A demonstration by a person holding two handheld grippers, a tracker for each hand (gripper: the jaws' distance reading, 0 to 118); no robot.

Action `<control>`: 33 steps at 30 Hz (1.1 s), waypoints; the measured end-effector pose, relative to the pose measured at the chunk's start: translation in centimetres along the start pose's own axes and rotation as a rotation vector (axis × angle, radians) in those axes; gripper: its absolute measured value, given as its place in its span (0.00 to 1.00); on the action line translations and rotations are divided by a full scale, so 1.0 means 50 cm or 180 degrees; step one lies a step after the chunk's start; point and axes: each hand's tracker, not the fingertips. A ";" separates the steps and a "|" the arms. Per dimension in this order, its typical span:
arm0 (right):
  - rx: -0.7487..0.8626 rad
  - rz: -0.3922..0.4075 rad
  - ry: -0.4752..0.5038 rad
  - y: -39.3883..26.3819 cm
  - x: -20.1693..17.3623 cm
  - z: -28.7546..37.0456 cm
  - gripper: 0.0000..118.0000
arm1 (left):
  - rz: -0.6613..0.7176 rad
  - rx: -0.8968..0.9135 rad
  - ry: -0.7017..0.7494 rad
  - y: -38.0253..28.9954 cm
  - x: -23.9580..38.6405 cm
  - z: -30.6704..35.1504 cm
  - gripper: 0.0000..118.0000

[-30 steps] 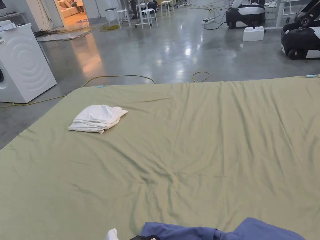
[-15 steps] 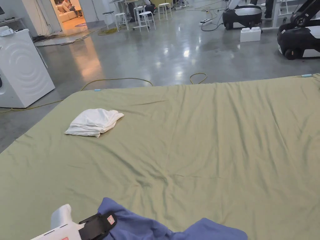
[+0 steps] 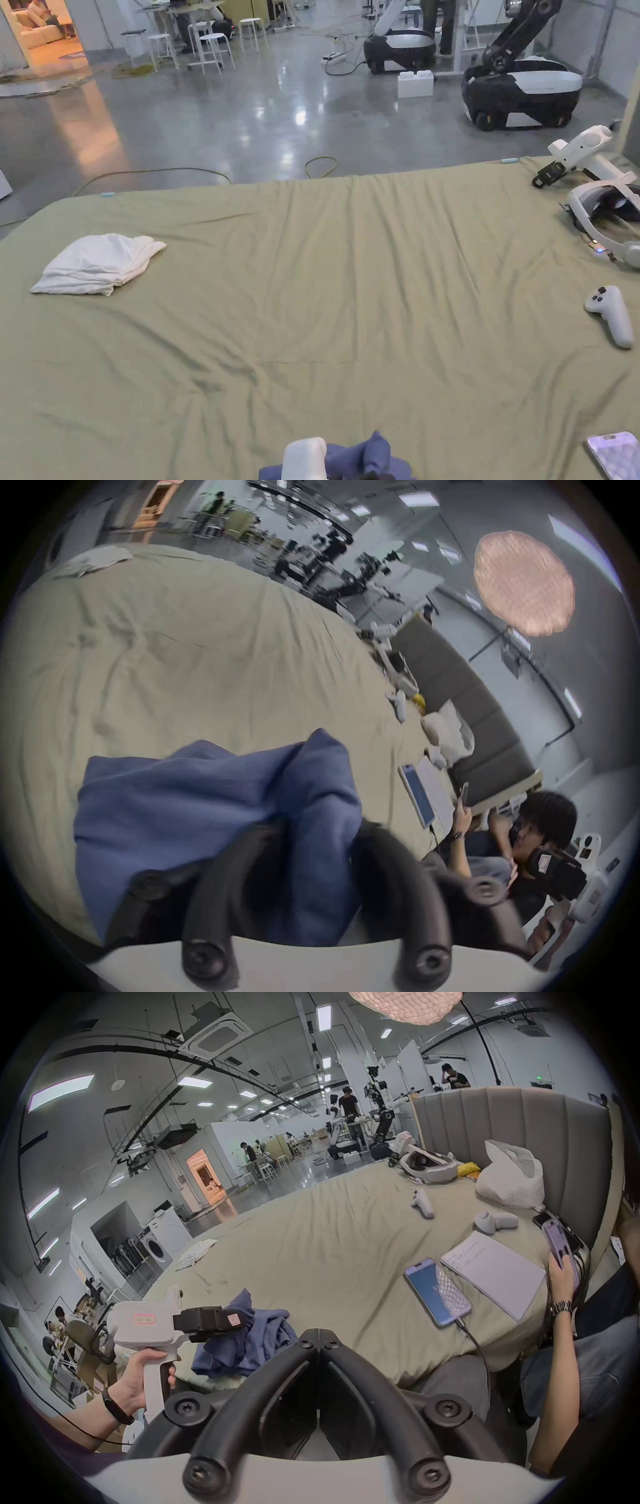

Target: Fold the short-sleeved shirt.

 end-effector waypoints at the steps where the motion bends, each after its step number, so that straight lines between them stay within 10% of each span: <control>1: -0.0016 -0.0025 0.0006 -0.002 0.004 0.000 0.00 | 0.0051 0.0021 -0.0031 -0.001 0.002 0.001 0.60; 6: -0.0067 -0.0062 0.0014 -0.006 0.012 -0.005 0.00 | 0.0517 0.0275 -0.0303 0.010 -0.031 0.046 0.60; 9: -0.0079 -0.0056 0.0039 -0.006 0.009 -0.011 0.00 | 0.0526 0.0174 -0.0281 0.010 -0.036 0.022 0.00; 15: -0.0187 0.0102 0.0076 -0.005 -0.013 -0.020 0.00 | 0.0141 -0.0665 0.0086 -0.043 -0.027 -0.131 0.00; 19: -0.0439 0.0651 0.0018 -0.002 -0.043 -0.045 0.00 | 0.0333 -0.0460 -0.0061 -0.023 -0.012 -0.095 0.00; 23: -0.0622 0.0999 0.0358 0.000 -0.088 -0.121 0.00 | -0.0035 -0.0176 0.0048 -0.014 -0.001 0.003 0.18; 26: -0.0821 0.0965 0.0808 0.001 -0.126 -0.220 0.00 | 0.0058 0.0159 -0.0005 -0.015 -0.029 0.112 0.65; 30: -0.1222 0.0808 0.1024 -0.004 -0.158 -0.386 0.00 | 0.0444 0.0521 0.0156 -0.023 -0.107 0.221 0.67; 33: -0.1858 0.0994 0.0545 -0.043 -0.167 -0.524 0.00 | 0.0781 0.0562 0.0468 -0.031 -0.166 0.242 0.67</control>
